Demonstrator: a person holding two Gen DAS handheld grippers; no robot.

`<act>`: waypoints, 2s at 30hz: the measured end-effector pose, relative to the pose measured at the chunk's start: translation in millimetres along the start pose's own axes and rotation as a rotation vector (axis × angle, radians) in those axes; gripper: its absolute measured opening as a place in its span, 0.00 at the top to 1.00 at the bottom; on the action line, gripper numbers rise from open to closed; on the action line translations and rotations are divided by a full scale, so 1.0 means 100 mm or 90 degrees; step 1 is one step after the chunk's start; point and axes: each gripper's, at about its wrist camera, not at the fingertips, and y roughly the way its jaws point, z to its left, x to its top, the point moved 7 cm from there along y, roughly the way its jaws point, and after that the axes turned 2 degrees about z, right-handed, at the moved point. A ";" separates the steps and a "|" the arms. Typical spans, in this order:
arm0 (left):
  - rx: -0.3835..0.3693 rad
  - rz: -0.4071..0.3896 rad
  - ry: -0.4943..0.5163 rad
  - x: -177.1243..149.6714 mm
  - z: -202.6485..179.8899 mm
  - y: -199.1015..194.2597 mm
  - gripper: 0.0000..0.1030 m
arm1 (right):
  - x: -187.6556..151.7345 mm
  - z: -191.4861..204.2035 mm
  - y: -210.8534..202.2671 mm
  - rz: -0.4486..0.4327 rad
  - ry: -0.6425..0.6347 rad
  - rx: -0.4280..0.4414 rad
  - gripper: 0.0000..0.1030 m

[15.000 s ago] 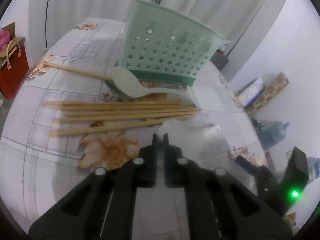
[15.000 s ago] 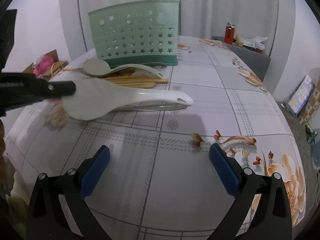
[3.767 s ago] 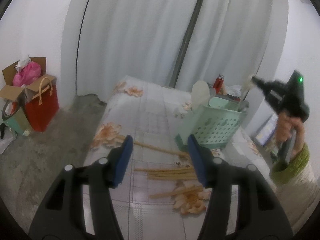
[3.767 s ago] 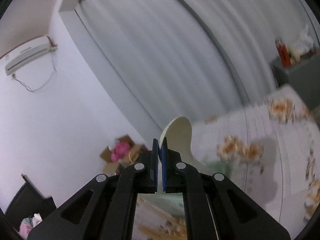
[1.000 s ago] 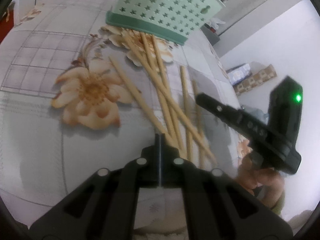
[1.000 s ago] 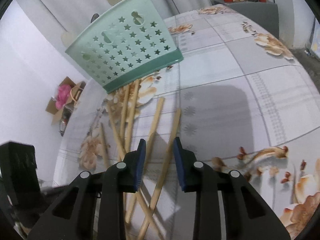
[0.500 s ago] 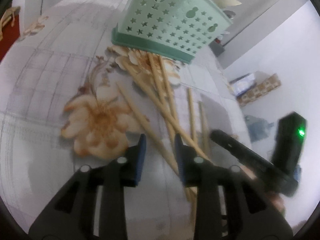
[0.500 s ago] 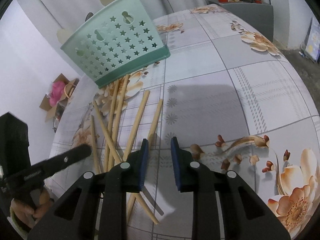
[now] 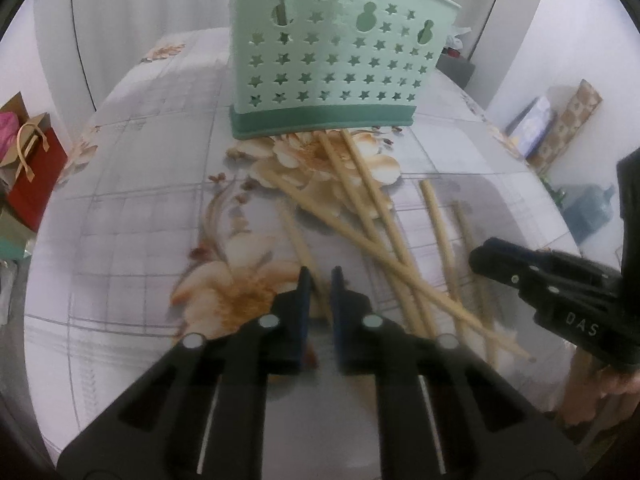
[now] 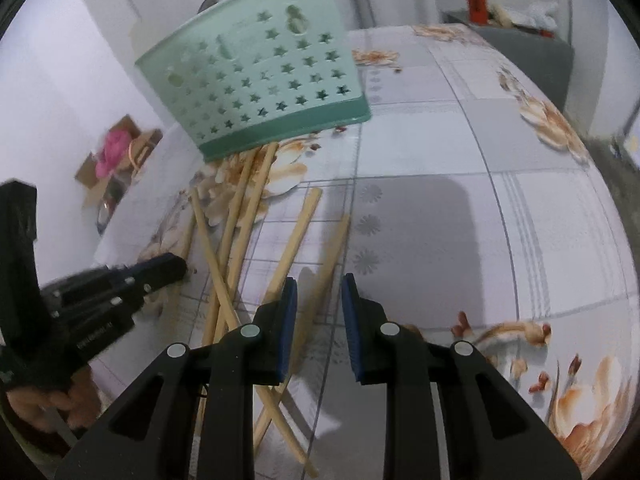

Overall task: Organize utensils
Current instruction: 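Grasp a wooden chopstick with the right tool while the left tool grasps another, then lift both chopsticks into the mint-green basket while the left tool opens to release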

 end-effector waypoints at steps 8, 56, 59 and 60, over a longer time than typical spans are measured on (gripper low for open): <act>-0.028 0.000 -0.044 -0.02 0.37 -0.09 0.96 | 0.09 -0.07 0.04 0.003 -0.059 -0.046 0.93; -0.109 -0.278 0.043 1.32 0.00 -1.85 0.96 | 0.71 -0.14 -0.93 -0.210 -0.020 0.043 0.94; -0.116 -0.312 0.054 1.50 -0.09 -2.04 0.96 | 0.71 -0.19 -0.95 -0.213 -0.011 0.043 0.94; -0.117 -0.325 0.057 1.56 -0.11 -2.11 0.96 | 0.71 -0.20 -0.96 -0.214 -0.010 0.043 0.94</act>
